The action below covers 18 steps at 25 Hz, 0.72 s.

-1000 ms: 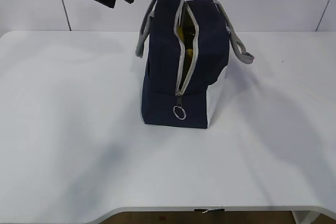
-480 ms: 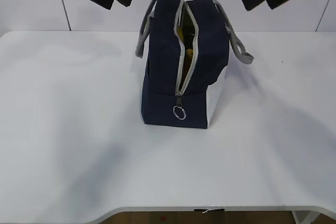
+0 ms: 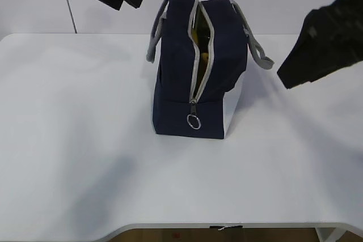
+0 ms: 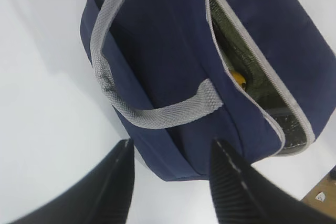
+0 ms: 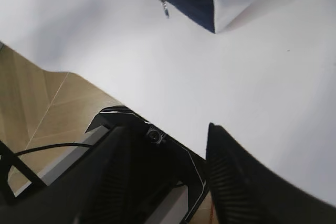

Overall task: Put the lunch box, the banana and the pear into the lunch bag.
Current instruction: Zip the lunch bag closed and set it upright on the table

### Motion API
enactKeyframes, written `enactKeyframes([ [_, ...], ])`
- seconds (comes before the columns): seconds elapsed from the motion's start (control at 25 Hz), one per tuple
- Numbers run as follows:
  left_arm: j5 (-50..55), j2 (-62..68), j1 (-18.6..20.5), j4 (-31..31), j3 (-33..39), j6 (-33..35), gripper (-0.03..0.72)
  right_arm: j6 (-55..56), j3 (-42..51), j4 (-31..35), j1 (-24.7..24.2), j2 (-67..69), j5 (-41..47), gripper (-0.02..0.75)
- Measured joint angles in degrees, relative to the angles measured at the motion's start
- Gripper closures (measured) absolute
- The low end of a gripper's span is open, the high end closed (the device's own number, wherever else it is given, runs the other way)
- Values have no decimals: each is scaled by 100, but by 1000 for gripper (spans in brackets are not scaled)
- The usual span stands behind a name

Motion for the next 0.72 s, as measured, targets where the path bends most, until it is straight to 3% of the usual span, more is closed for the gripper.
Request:
enactKeyframes([
  [0.4,4,0,0,0,0,98,346,-1766,2084,1216,0,-776,-1950,350],
  [0.72,4,0,0,-11,0,109,347,-1979,2262,1543,0,-308,-2630,350],
])
